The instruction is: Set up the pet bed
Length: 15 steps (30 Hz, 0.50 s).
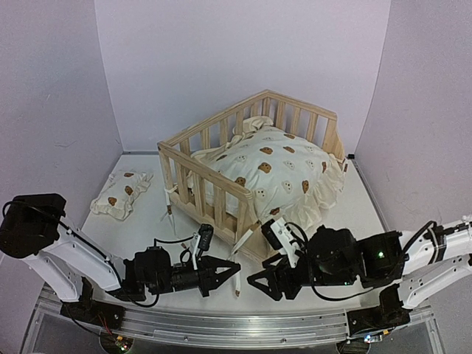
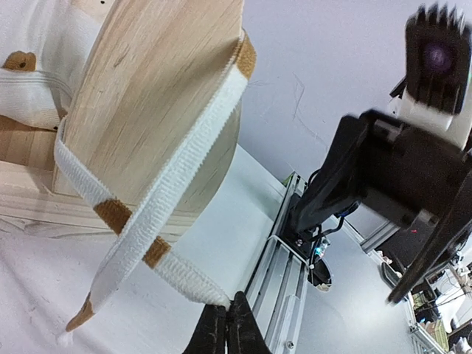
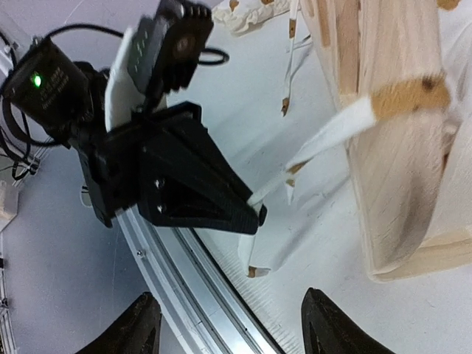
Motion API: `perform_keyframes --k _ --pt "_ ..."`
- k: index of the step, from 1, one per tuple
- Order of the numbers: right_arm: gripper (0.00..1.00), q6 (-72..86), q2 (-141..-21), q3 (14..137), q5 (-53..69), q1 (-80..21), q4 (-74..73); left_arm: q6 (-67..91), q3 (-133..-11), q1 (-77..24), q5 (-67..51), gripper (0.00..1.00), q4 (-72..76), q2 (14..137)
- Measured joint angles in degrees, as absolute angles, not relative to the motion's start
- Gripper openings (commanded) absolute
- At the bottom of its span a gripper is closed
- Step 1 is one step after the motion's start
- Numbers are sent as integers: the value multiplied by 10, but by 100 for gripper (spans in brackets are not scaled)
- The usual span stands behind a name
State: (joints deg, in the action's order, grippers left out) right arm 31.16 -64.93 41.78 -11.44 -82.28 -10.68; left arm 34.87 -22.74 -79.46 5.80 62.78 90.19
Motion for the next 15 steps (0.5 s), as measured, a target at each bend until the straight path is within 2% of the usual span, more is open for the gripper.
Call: perform_keyframes --k 6,9,12,15 --pt "64 235 -668 236 -86 -830 94 376 -230 -795 58 0 624 899" --pt "55 191 -704 219 -93 -830 175 385 -230 -795 58 0 624 899" --pt "62 173 -720 215 -101 -830 257 392 -230 -795 58 0 623 895" --pt "65 167 -718 197 -121 -830 341 394 -230 -795 62 0 623 887"
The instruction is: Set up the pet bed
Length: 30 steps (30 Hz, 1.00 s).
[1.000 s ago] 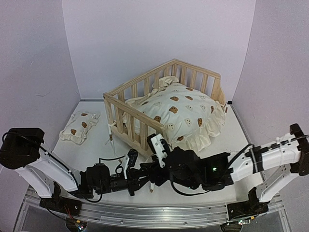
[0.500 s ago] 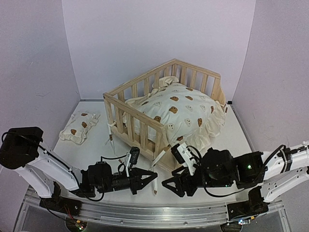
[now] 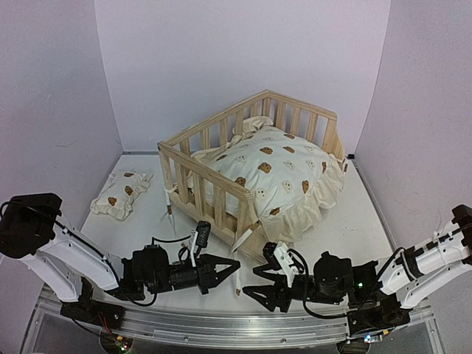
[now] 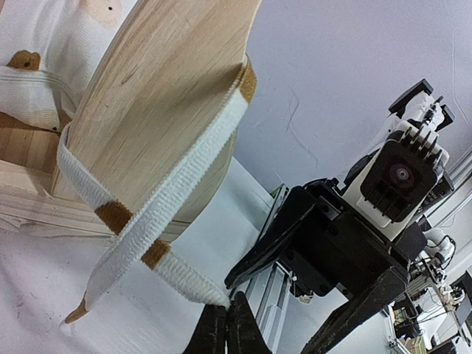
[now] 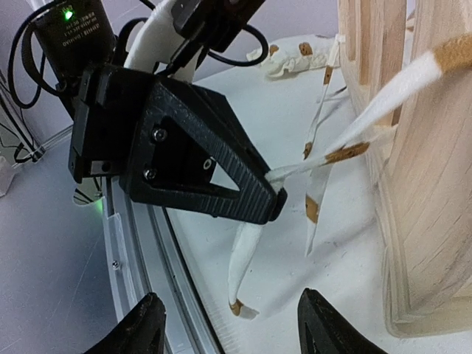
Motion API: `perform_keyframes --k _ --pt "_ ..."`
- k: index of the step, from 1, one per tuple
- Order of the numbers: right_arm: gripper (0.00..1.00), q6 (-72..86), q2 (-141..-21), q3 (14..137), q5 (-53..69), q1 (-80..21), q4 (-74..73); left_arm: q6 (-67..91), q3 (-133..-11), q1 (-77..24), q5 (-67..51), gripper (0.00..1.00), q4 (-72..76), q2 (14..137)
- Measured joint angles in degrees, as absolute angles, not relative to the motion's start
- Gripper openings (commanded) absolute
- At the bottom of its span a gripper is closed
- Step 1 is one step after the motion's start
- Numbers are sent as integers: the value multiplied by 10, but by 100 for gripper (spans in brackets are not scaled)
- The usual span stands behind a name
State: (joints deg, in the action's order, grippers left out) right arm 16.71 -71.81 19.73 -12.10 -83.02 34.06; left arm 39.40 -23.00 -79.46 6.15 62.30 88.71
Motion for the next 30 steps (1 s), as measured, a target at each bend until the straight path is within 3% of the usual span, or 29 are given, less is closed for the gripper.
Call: perform_keyframes --k 4,9,12,13,17,24,27,30 --pt "64 161 -729 193 -119 -830 384 401 -230 -795 63 0 620 883" --pt "52 157 -782 194 -114 -830 432 406 -232 -795 62 0 614 882" --pt "50 159 -801 194 -123 -830 456 408 -232 -795 62 0 614 882" --pt "51 160 -807 194 -130 -830 465 409 -232 -795 62 0 614 881" --pt "67 173 -795 192 -158 -830 469 408 -232 -795 64 0 610 876" --pt "77 261 -543 230 -253 -829 230 407 -232 -795 67 0 596 869" --pt "79 271 -500 287 -259 -818 143 405 -234 -796 67 0 588 870" --pt "73 266 -507 354 -246 -789 72 405 -251 -796 64 0 578 875"
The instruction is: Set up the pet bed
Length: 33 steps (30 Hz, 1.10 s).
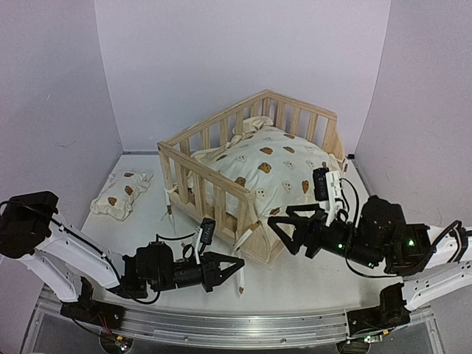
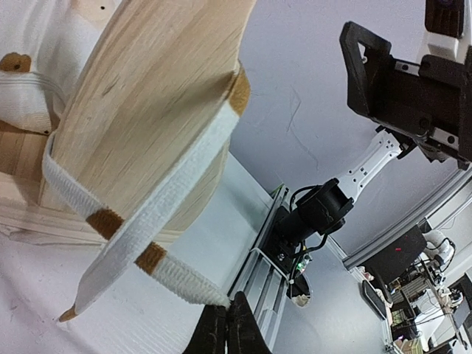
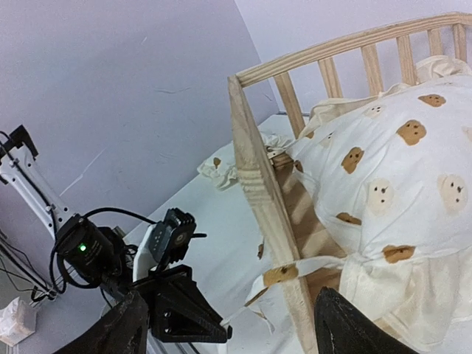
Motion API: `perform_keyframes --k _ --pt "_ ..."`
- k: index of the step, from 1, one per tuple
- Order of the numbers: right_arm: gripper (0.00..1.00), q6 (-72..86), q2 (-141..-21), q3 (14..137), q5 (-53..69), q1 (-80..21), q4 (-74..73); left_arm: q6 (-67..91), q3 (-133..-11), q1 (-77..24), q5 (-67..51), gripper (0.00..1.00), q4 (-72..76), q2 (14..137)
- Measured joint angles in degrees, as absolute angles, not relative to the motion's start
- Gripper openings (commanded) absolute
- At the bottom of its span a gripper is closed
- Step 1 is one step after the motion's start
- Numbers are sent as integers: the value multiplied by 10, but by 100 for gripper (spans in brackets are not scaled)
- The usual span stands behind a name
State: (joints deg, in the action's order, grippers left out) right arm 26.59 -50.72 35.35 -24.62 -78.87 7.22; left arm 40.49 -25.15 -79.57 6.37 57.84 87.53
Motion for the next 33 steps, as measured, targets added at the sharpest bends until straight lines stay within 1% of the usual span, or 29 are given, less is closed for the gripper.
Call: perform_keyframes --k 2,5,9,12,13,16,19,21,24,29,33 --pt "69 258 -528 392 -228 -761 34 405 -265 -796 62 0 574 880" --pt "66 252 -570 431 -182 -713 -4 405 -274 -796 60 0 570 883" --pt "65 244 -631 465 -117 -663 -34 405 -274 -796 60 0 566 883" --pt "60 238 -674 485 -78 -642 -50 405 -274 -796 60 0 564 883" --pt "56 236 -685 489 -67 -639 -51 405 -274 -796 60 0 564 883" --pt "37 231 -716 504 -39 -628 -56 405 -274 -796 59 0 564 883" --pt "26 227 -724 505 -22 -624 -56 404 -274 -796 59 0 564 883" --pt "21 230 -724 505 -14 -624 -55 403 -274 -796 59 0 564 883" --pt "20 214 -717 489 -11 -624 -37 402 -274 -796 60 0 563 883" --pt "20 215 -684 423 -6 -623 38 399 -269 -797 62 0 558 874" --pt "31 222 -667 383 7 -622 88 399 -265 -797 63 0 554 871"
